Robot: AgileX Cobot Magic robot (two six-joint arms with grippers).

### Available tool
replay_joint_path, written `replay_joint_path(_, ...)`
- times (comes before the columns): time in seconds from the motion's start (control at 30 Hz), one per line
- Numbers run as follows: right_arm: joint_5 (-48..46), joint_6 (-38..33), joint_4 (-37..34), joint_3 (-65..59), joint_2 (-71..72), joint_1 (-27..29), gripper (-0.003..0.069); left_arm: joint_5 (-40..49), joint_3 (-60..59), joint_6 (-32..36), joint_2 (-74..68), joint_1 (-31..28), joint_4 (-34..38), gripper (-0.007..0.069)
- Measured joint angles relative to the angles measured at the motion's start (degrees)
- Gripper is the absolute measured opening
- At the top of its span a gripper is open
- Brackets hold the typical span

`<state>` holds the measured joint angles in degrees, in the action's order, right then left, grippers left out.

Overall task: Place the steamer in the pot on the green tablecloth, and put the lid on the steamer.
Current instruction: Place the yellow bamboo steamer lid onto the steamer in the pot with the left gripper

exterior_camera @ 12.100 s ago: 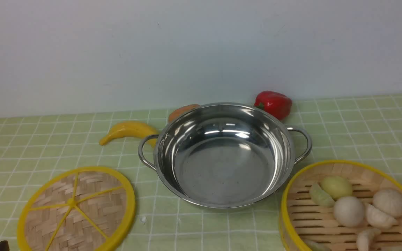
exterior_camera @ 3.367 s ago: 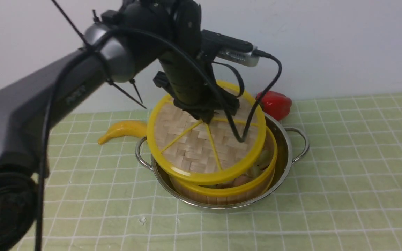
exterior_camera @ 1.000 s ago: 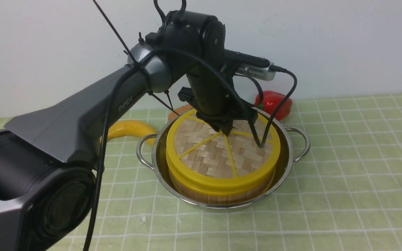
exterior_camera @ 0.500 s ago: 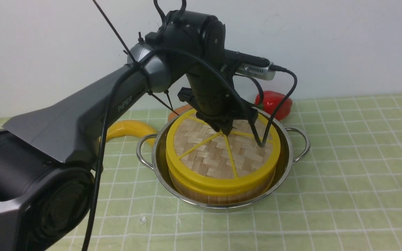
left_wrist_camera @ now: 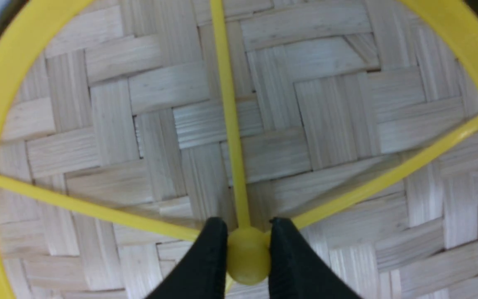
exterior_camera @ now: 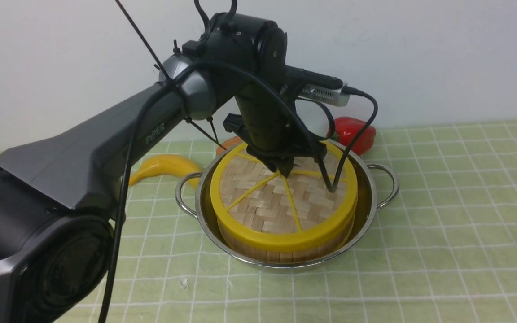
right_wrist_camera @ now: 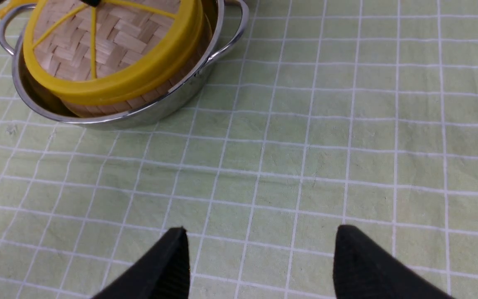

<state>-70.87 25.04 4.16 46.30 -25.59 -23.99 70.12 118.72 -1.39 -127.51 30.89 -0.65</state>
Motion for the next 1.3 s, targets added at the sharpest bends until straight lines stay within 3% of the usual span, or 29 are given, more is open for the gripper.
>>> replay_joint_path(1.3,0.0,0.0,-0.87,0.0,0.0,0.0,0.0457,0.03,1.54,0.06,-1.18,0.04,1.0,0.0117)
